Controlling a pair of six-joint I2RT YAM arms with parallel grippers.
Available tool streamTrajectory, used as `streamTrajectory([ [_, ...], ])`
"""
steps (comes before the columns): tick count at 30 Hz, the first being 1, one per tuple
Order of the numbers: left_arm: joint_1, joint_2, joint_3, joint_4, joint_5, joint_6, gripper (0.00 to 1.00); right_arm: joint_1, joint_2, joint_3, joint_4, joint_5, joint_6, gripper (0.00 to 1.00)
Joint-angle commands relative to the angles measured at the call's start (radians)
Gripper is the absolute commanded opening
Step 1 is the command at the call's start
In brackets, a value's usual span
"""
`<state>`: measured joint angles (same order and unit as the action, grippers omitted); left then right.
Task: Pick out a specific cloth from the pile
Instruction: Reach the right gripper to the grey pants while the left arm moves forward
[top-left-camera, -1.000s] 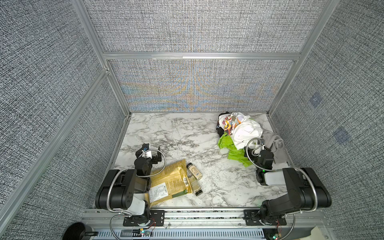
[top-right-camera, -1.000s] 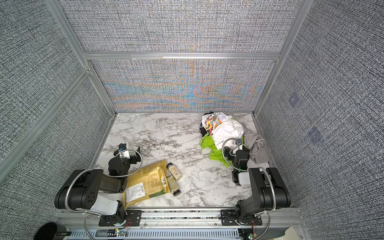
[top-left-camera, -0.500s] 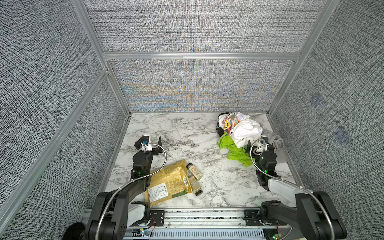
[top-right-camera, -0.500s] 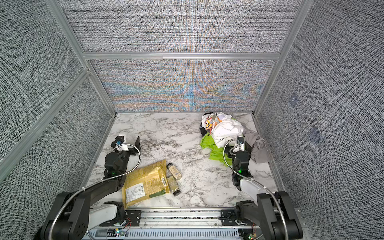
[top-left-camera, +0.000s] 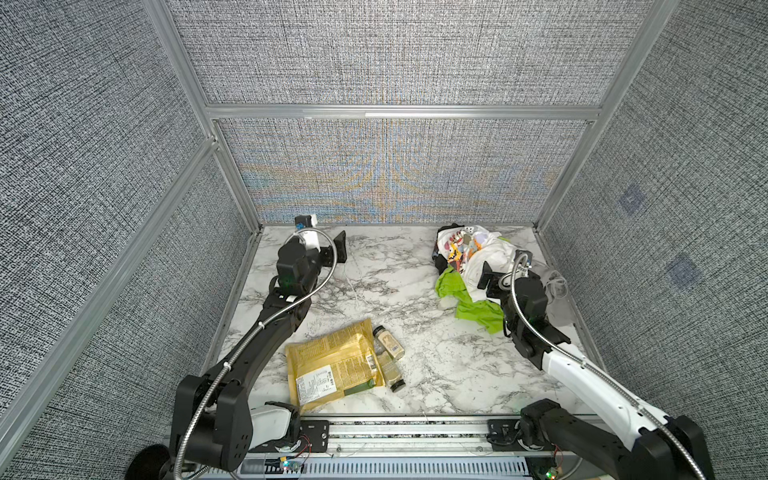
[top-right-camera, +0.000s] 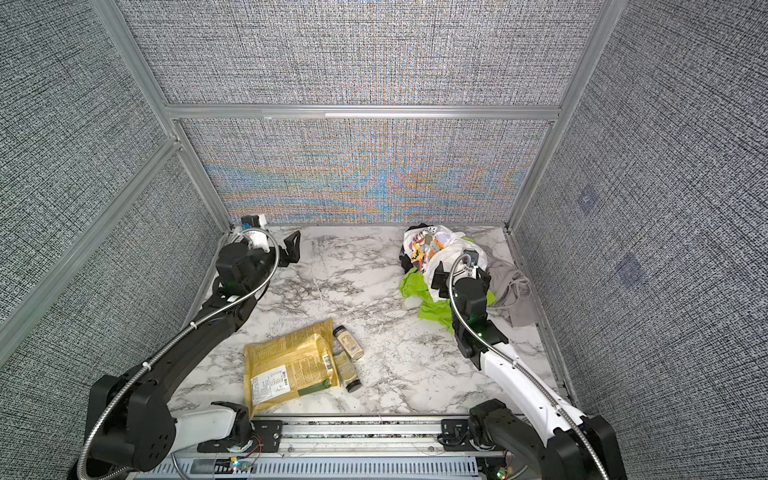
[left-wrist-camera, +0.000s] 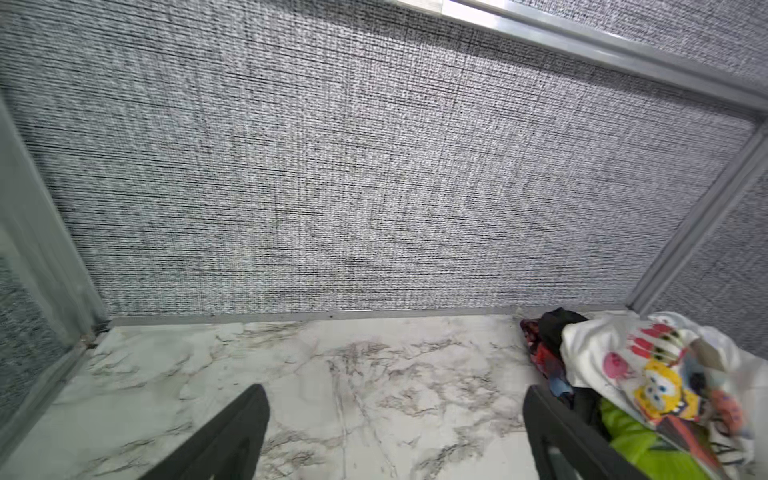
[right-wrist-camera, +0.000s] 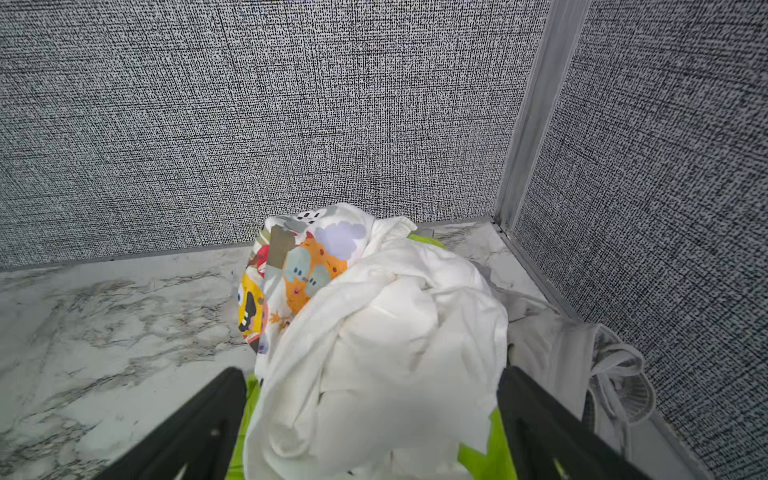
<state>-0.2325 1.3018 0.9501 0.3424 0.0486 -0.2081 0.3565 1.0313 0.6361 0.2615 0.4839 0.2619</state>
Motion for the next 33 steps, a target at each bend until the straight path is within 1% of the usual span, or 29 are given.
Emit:
streamTrajectory([
  [1, -0.006, 0.045, 0.105, -0.175, 0.200, -0.060, 0.99, 0.003, 0.015, 0.067, -0.170, 0.048, 0.123, 0.99],
  [3, -0.009, 0.078, 0.177, -0.246, 0.320, -0.064, 0.99, 0.002, 0.018, 0.098, -0.226, 0.056, 0.165, 0.99],
  [5, -0.017, 0.100, 0.234, -0.310, 0.440, -0.050, 0.99, 0.001, 0.012, 0.125, -0.272, 0.031, 0.171, 0.99],
  [8, -0.034, 0.109, 0.275, -0.382, 0.607, -0.002, 0.98, -0.011, 0.009, 0.143, -0.321, -0.006, 0.171, 0.97],
  [9, -0.040, 0.108, 0.275, -0.393, 0.643, 0.006, 0.98, -0.023, 0.013, 0.156, -0.363, -0.020, 0.183, 0.96],
  [11, -0.061, 0.094, 0.248, -0.377, 0.693, 0.016, 0.98, -0.065, 0.017, 0.175, -0.429, -0.094, 0.201, 0.95],
  [12, -0.071, 0.085, 0.226, -0.350, 0.711, 0.014, 0.99, -0.080, 0.014, 0.175, -0.445, -0.130, 0.201, 0.94],
  [14, -0.097, 0.066, 0.153, -0.256, 0.741, -0.034, 0.98, -0.099, 0.007, 0.174, -0.480, -0.183, 0.195, 0.94],
  [17, -0.125, 0.053, 0.109, -0.211, 0.747, -0.085, 0.98, -0.107, 0.003, 0.180, -0.537, -0.193, 0.195, 0.94],
  [18, -0.140, 0.050, 0.103, -0.210, 0.738, -0.087, 0.98, -0.120, 0.006, 0.184, -0.573, -0.213, 0.196, 0.91],
  [19, -0.166, 0.045, 0.107, -0.234, 0.713, -0.065, 0.99, -0.122, 0.007, 0.186, -0.575, -0.220, 0.197, 0.90],
  [21, -0.194, 0.042, 0.122, -0.276, 0.677, -0.036, 0.99, -0.128, 0.017, 0.190, -0.597, -0.277, 0.195, 0.87],
  [22, -0.217, 0.040, 0.127, -0.296, 0.647, -0.032, 0.98, -0.123, 0.030, 0.196, -0.630, -0.331, 0.200, 0.84],
  [23, -0.219, 0.035, 0.124, -0.290, 0.644, -0.040, 0.99, -0.117, 0.038, 0.196, -0.641, -0.339, 0.217, 0.82],
  [25, -0.220, 0.027, 0.108, -0.255, 0.647, -0.068, 0.98, -0.104, 0.043, 0.176, -0.641, -0.305, 0.246, 0.80],
  [28, -0.218, 0.013, 0.085, -0.211, 0.658, -0.093, 0.99, -0.111, 0.034, 0.137, -0.628, -0.217, 0.291, 0.79],
  [30, -0.219, 0.010, 0.075, -0.194, 0.657, -0.102, 0.98, -0.142, 0.029, 0.124, -0.620, -0.221, 0.294, 0.79],
  [33, -0.221, 0.015, 0.070, -0.185, 0.660, -0.103, 0.99, -0.223, 0.031, 0.108, -0.596, -0.262, 0.285, 0.79],
])
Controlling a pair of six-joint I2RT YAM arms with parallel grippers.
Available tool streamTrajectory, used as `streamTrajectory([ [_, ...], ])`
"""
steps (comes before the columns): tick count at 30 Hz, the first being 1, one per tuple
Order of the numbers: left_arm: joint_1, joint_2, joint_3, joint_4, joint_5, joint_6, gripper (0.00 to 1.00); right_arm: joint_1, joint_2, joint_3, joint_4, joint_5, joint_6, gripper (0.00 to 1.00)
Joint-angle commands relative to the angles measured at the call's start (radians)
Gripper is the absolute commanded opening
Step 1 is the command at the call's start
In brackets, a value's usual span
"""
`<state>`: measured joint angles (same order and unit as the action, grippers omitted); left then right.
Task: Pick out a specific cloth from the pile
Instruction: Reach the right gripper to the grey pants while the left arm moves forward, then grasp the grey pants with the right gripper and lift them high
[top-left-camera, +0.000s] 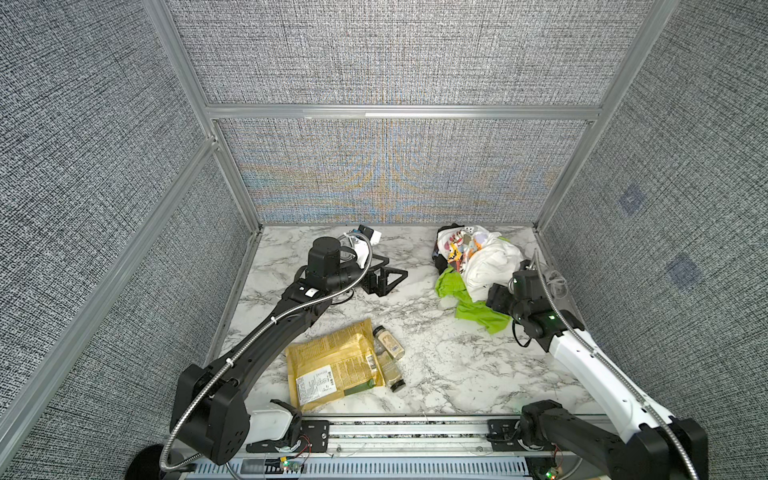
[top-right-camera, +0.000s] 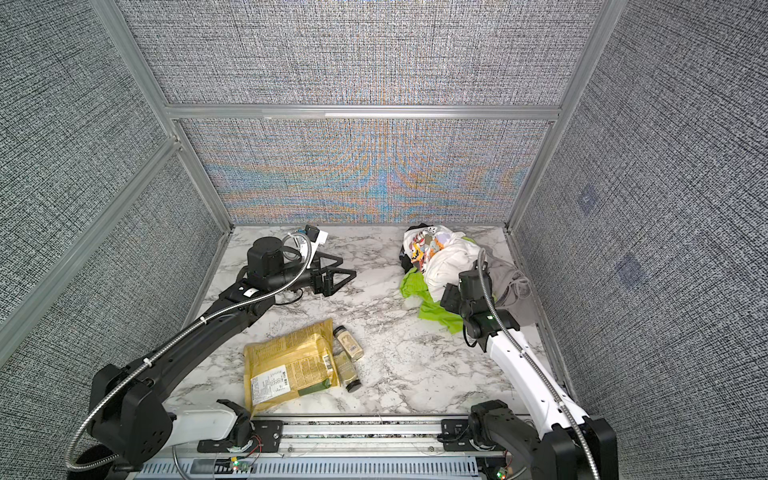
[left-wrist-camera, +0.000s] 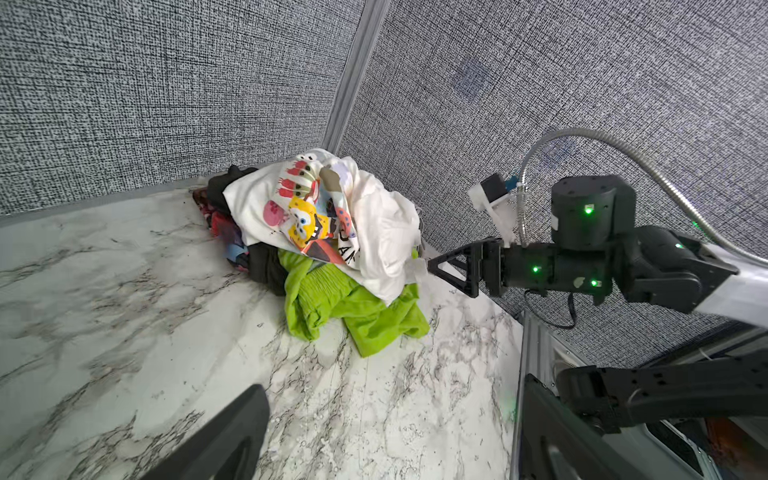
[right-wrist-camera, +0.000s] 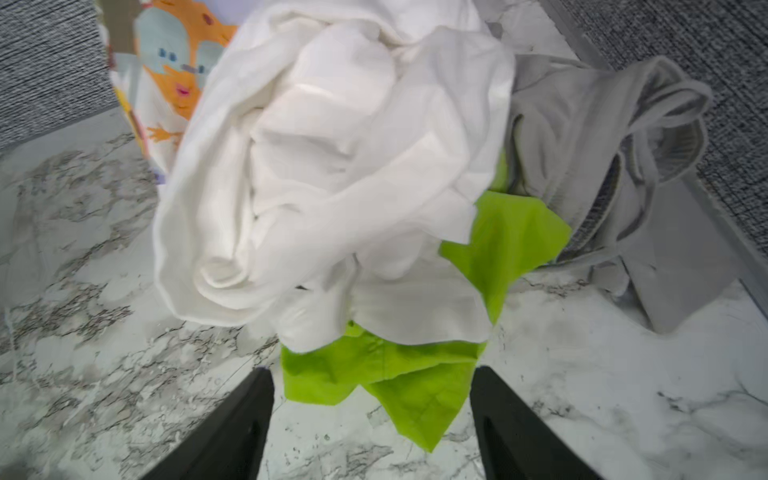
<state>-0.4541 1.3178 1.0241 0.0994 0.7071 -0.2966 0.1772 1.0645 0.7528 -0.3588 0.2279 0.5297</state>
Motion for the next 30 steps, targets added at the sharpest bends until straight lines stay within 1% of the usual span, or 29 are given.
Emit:
streamTrajectory([
  [1, 0.002, 0.004, -0.005, 0.063, 0.003, -0.016, 0.98, -0.079, 0.005, -0.008, 0.031, -0.021, 0.009, 0.79],
  [4, 0.001, 0.019, -0.002, 0.069, 0.018, -0.032, 0.99, -0.179, 0.051, 0.012, 0.058, -0.074, -0.005, 0.76],
  [7, 0.000, 0.018, -0.004, 0.077, 0.026, -0.045, 0.99, -0.279, 0.122, 0.041, 0.087, -0.160, -0.003, 0.70],
  [12, -0.002, 0.001, -0.006, 0.070, 0.014, -0.032, 0.98, -0.404, 0.257, 0.106, 0.125, -0.247, 0.001, 0.57],
  [13, -0.001, 0.000, -0.003, 0.065, 0.015, -0.025, 0.98, -0.427, 0.291, 0.132, 0.114, -0.260, -0.002, 0.56],
  [15, -0.002, -0.006, -0.002, 0.060, 0.010, -0.021, 0.98, -0.456, 0.352, 0.188, 0.099, -0.248, -0.004, 0.55],
  [18, -0.003, -0.017, -0.009, 0.069, 0.006, -0.022, 0.98, -0.495, 0.440, 0.235, 0.114, -0.247, 0.001, 0.55],
  [21, -0.001, -0.021, -0.007, 0.066, 0.003, -0.022, 0.98, -0.508, 0.536, 0.299, 0.113, -0.220, -0.016, 0.55],
  [23, -0.002, -0.025, -0.007, 0.066, 0.002, -0.022, 0.99, -0.512, 0.597, 0.343, 0.110, -0.227, -0.029, 0.56],
  [25, -0.001, -0.029, -0.007, 0.066, 0.003, -0.021, 0.98, -0.512, 0.652, 0.381, 0.107, -0.220, -0.036, 0.60],
  [28, -0.001, -0.035, -0.007, 0.064, -0.001, -0.018, 0.98, -0.513, 0.713, 0.416, 0.114, -0.209, -0.040, 0.73],
  [30, -0.001, -0.037, -0.007, 0.063, -0.004, -0.016, 0.98, -0.513, 0.748, 0.441, 0.107, -0.207, -0.042, 0.76],
])
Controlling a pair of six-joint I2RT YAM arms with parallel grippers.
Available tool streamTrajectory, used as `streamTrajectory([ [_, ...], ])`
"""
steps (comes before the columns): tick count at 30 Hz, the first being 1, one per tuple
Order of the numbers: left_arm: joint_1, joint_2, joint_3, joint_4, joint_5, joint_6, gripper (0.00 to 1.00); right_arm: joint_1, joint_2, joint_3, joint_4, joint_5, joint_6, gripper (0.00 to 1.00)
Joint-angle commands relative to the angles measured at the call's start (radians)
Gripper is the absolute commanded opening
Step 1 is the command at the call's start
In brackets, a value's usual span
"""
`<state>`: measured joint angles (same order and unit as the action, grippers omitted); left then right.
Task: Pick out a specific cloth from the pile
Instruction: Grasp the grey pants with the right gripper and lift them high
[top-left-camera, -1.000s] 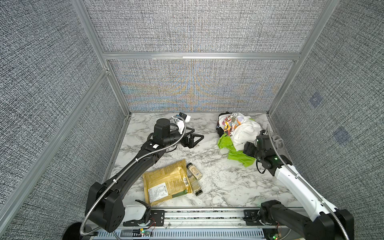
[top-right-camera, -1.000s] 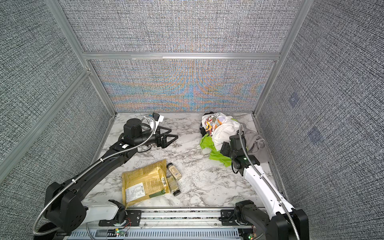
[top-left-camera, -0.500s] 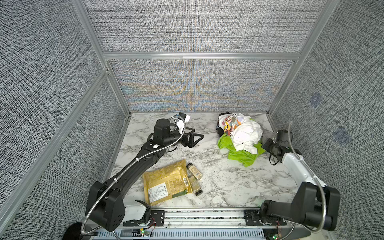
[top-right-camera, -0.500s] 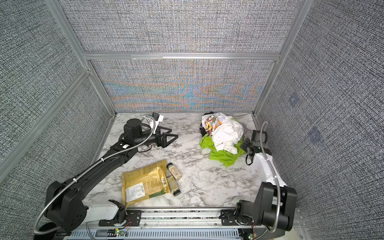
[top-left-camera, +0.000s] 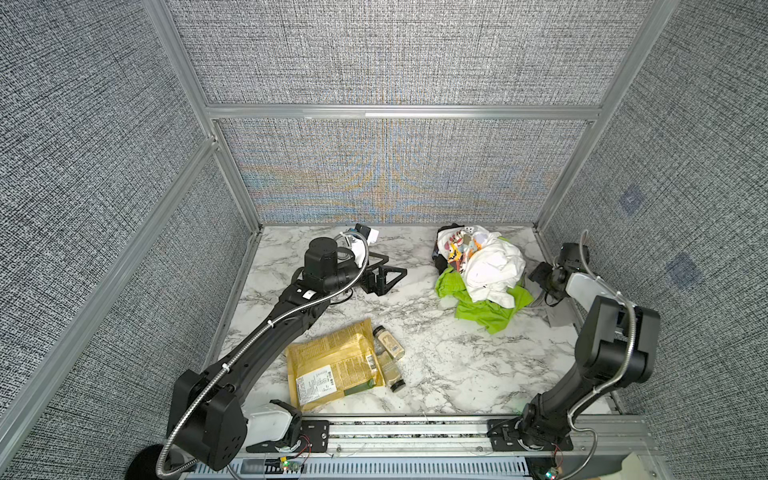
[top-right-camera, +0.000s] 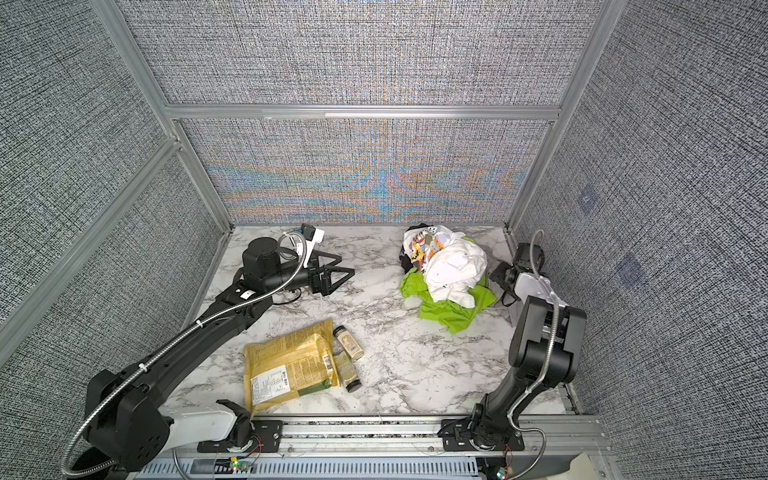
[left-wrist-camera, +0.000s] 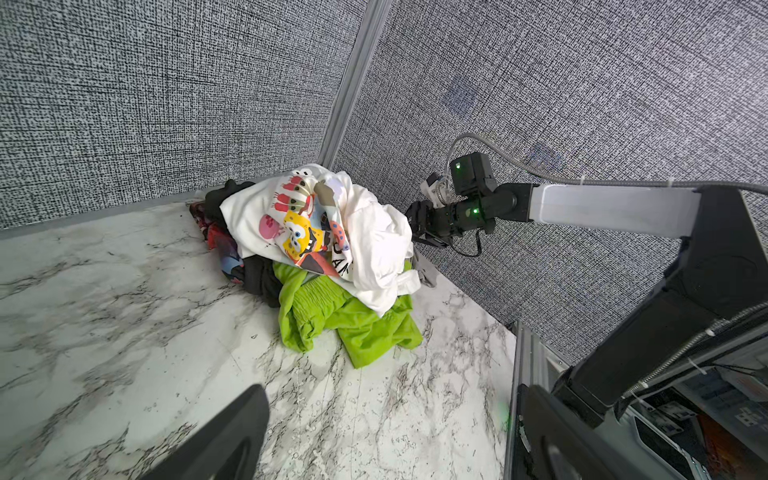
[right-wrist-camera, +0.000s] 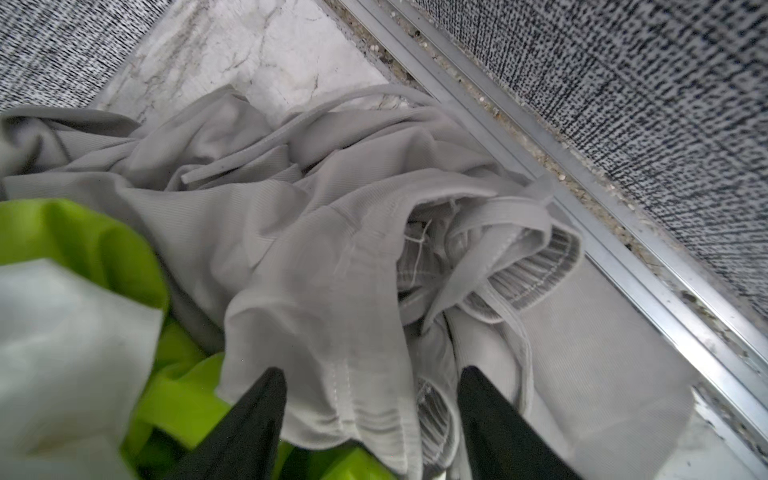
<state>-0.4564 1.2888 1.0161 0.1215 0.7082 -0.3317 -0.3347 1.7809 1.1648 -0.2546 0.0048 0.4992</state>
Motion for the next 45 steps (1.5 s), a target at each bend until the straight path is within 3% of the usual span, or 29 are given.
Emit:
streamTrajectory([
  [1, 0.000, -0.006, 0.001, 0.040, -0.006, 0.019, 0.98, -0.001, 0.050, 0.045, -0.010, 0.026, -0.009, 0.76],
  [4, 0.001, -0.006, 0.003, 0.038, -0.004, 0.019, 0.98, -0.001, 0.072, 0.068, -0.023, 0.064, -0.002, 0.62],
  [9, 0.001, -0.008, 0.003, 0.040, 0.000, 0.023, 0.98, -0.009, 0.066, 0.120, -0.063, 0.107, -0.006, 0.08],
  [11, 0.001, -0.008, 0.003, 0.037, -0.002, 0.026, 0.98, -0.007, 0.020, 0.118, -0.061, 0.123, -0.007, 0.00],
  [22, 0.001, -0.029, -0.008, 0.045, -0.024, 0.033, 0.98, -0.001, -0.212, 0.161, -0.089, 0.170, -0.026, 0.00],
  [33, 0.000, -0.020, -0.010, 0.044, -0.033, 0.033, 0.98, 0.068, -0.391, 0.359, -0.137, 0.295, -0.003, 0.00],
  [45, 0.001, -0.011, -0.008, 0.041, -0.032, 0.029, 0.98, 0.154, -0.587, 0.434, -0.006, 0.332, 0.013, 0.00],
])
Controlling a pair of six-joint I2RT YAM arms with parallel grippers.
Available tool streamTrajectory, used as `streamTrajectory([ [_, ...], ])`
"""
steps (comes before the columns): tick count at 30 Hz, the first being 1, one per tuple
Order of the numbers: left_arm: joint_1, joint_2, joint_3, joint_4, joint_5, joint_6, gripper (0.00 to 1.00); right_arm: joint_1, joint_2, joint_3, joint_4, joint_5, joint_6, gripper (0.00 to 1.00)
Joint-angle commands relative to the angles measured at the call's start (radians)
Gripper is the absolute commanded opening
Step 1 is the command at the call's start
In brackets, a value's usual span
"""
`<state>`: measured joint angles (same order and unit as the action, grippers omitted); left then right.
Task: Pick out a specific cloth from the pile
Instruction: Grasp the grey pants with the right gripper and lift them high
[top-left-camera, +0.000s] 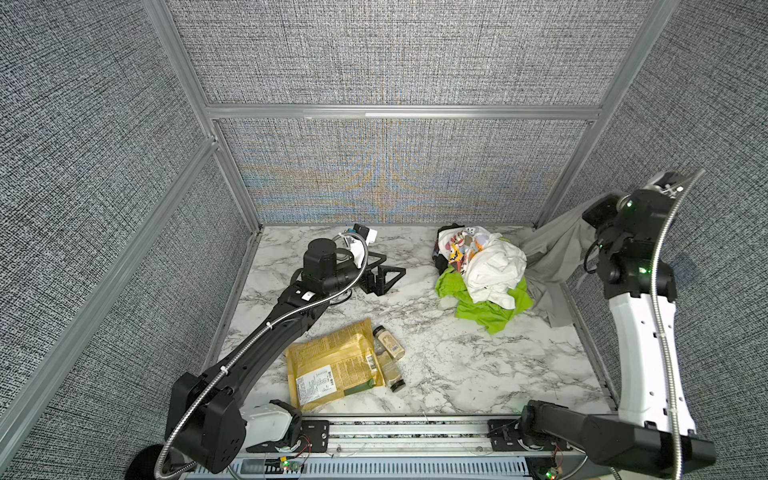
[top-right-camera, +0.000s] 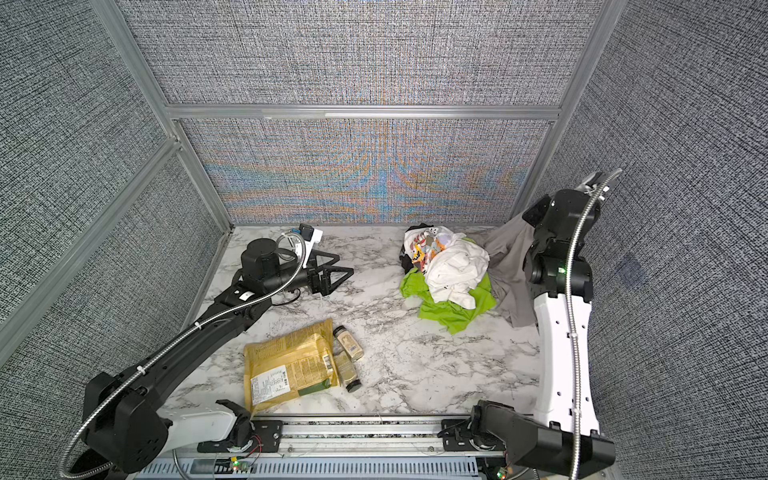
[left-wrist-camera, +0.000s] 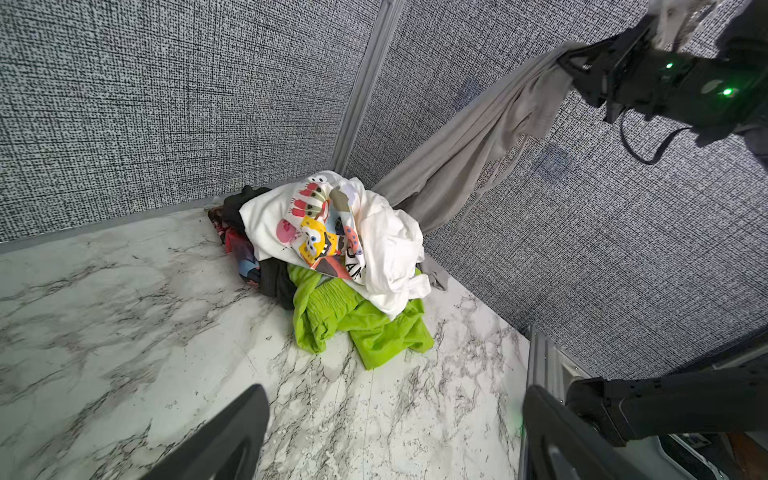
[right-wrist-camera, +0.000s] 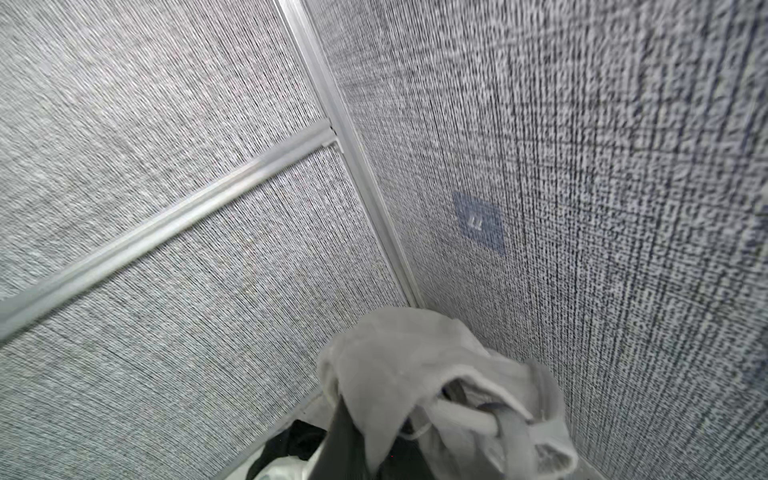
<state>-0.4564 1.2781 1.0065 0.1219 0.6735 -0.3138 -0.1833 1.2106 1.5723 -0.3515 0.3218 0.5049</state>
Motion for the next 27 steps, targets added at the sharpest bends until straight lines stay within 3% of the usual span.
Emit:
streamTrajectory([
  [1, 0.000, -0.001, 0.000, 0.041, 0.004, 0.012, 0.98, 0.002, -0.022, 0.036, 0.104, -0.012, 0.005, 0.00],
  [4, 0.001, 0.000, -0.002, 0.042, 0.003, 0.015, 0.98, 0.007, -0.028, 0.083, 0.130, -0.085, 0.011, 0.00],
  [14, 0.001, 0.004, 0.000, 0.044, 0.014, 0.012, 0.98, 0.017, -0.041, 0.223, 0.299, -0.149, 0.042, 0.00],
  [18, 0.001, 0.004, 0.000, 0.047, 0.018, 0.013, 0.99, 0.022, -0.004, 0.326, 0.378, -0.294, 0.035, 0.00],
  [27, 0.001, 0.004, 0.001, 0.047, 0.023, 0.015, 0.98, 0.045, 0.082, 0.523, 0.471, -0.442, 0.085, 0.00],
])
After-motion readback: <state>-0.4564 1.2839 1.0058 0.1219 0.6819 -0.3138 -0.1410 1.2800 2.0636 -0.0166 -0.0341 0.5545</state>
